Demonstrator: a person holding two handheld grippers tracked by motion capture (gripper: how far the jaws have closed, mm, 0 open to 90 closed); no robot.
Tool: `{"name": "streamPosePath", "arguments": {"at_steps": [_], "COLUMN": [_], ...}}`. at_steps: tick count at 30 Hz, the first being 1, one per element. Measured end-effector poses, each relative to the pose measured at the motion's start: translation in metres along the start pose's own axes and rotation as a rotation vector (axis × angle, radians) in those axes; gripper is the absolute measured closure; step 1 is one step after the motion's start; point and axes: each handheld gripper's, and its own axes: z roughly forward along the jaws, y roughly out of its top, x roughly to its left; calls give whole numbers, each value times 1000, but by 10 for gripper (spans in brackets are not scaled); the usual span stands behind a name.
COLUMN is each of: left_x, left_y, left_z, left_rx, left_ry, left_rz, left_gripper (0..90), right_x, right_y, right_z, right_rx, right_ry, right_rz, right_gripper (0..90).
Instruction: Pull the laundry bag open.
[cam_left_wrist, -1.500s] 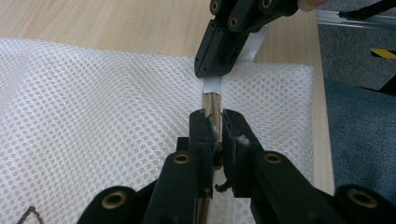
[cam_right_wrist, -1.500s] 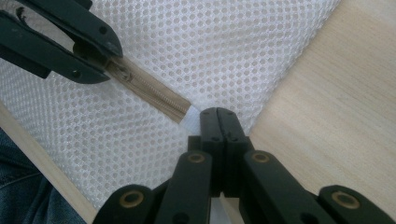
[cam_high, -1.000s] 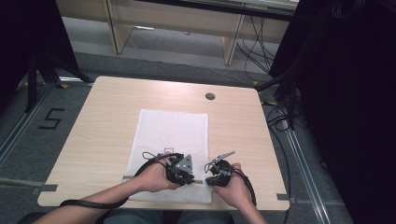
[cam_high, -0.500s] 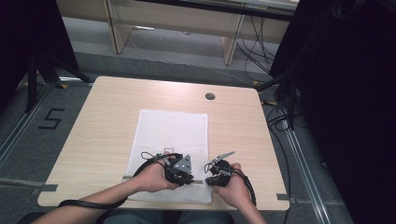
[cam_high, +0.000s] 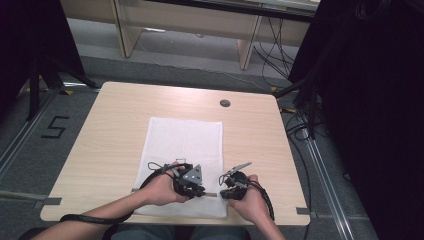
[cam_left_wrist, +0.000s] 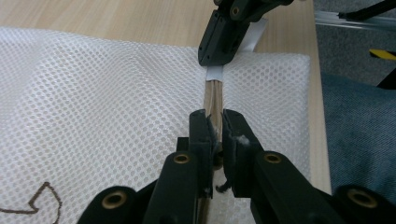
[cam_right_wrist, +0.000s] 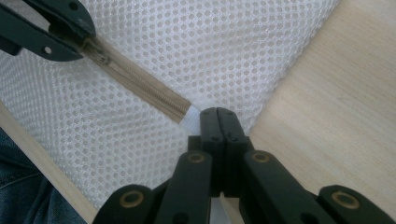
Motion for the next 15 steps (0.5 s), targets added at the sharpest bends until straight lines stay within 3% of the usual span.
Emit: {"name": "streamPosePath", "arguments": {"at_steps": [1,2,6,9,11,13,15], "left_x": [0,1,0,1,0,1,1], "left_y": [0,-1,-2,-2,-2,-2,-2], "left_z": [0,-1,-2,-4,-4,-4,-4], "left_rx": [3,2,-9,6,-3,4,-2], "left_ry": [1,10,4,15,6,13,7], "left_rz": [-3,18,-13,19,-2,18,5], "left_gripper": [827,827,828,827,827,827,827], "right_x": [0,0,1,0,0,0,0], "right_y": [0,0,0,0,0,0,0], "right_z": [0,0,0,0,0,0,0], "right_rx": [0,1,4,1,0,1,1], "right_ry": [1,0,0,-3,0,-3,-3], "right_rz": [0,0,15,-2,1,-2,-2], "right_gripper": [900,900,900,900,900,900,900]}}
